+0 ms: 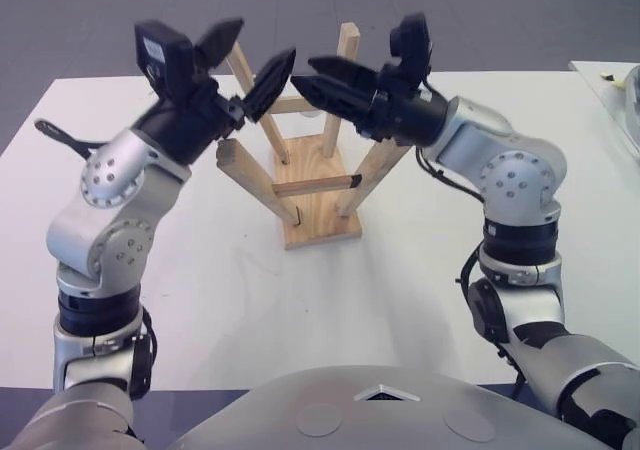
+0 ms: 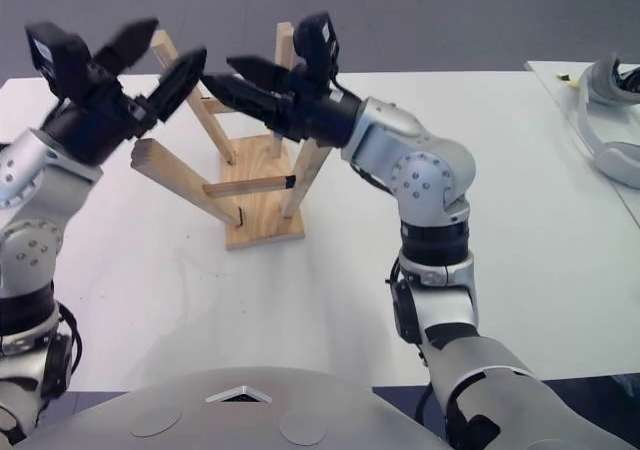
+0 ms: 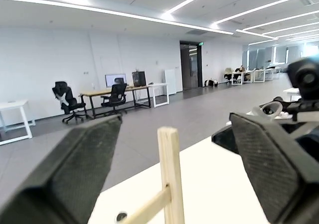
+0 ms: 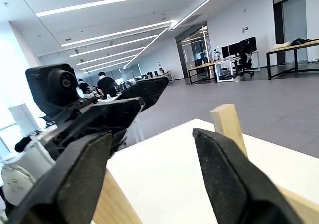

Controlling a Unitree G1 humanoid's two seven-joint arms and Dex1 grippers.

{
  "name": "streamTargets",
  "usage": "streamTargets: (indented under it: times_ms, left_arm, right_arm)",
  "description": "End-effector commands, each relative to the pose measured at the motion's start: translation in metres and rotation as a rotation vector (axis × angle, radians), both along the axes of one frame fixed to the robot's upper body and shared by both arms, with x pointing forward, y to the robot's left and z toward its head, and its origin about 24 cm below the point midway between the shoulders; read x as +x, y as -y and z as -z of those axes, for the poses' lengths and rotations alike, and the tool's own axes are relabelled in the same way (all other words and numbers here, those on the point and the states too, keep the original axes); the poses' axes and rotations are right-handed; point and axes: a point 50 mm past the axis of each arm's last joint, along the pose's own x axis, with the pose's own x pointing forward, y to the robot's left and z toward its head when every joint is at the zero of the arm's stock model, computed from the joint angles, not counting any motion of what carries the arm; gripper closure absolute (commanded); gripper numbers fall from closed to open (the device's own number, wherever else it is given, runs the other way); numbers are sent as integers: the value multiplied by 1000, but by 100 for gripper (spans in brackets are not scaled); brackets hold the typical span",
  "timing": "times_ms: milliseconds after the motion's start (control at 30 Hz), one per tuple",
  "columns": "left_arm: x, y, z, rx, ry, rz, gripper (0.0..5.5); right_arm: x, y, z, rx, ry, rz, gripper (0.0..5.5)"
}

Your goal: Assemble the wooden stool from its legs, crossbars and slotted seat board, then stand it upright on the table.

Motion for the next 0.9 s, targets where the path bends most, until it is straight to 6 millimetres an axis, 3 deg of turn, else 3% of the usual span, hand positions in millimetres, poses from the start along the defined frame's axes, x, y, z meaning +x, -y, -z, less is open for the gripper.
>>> streamTargets:
  times_ms: [33,100,133,200,300,367,433,467,533,667,900]
  left_arm:
    - [-19,7,-61,-40,196,33,150]
    - [-32,10,-79,-90,252,35,150]
    - [-36,11,-80,-95,246,31,150]
    - [-35,7,-61,-127,154,-5,150]
    - [-30,3,6,-192,-99,-69,150]
    - [-34,11,69,-237,-368,-50,150]
    - [-45,19,132,-187,-597,-58,150]
    - [-48,19,146,-177,-632,-74,150]
    - [-46,19,146,-199,-607,-84,150]
    - [-33,12,124,-197,-491,-103,150]
    - [-2,-1,30,-148,-142,-63,150]
  right_arm:
    - [-5,16,-70,260,105,-96,245]
    - [-8,27,-92,351,131,-114,245]
    - [-8,29,-91,347,121,-108,245]
    - [-5,24,-68,289,41,-76,245]
    - [-9,14,-14,240,-182,-73,245]
    - [-13,11,26,173,-322,-40,245]
    - [-16,8,43,119,-380,0,245]
    - [-14,7,41,124,-383,23,245]
    - [-9,6,35,142,-375,57,245]
    - [-3,5,27,157,-366,106,245]
    - [6,4,-9,235,-260,57,245]
